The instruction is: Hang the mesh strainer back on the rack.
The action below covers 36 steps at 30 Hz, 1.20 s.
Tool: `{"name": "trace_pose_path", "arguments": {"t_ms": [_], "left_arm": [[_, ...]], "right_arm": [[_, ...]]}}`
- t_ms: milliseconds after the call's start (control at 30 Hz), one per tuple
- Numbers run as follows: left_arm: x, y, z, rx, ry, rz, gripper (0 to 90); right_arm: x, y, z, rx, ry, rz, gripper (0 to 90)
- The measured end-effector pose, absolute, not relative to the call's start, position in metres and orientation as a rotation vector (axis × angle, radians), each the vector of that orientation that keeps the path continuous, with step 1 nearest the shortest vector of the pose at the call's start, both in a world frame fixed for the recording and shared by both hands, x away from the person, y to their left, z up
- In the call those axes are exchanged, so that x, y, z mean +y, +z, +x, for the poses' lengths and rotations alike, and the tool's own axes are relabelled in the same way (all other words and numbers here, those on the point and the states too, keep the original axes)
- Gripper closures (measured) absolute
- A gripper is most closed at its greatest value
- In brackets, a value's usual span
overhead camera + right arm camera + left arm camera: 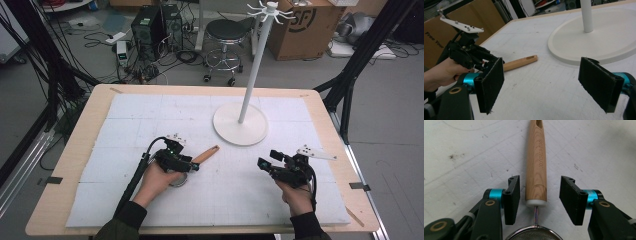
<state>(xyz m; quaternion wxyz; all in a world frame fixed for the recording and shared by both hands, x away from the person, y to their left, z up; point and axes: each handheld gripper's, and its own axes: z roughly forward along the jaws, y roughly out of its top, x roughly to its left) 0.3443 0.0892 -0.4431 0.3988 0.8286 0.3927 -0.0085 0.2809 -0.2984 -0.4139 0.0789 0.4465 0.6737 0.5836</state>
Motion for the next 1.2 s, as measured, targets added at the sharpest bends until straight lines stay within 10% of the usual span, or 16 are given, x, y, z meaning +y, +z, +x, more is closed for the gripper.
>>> {"name": "trace_pose_path", "arguments": {"t_ms": [1200], "left_arm": [[0.079,-0.448,0.327,0.849,0.276,2.202,67.7]], "right_arm": [[-0.298,-0.413,0.279,2.0,1.745,1.33,20.5]]}}
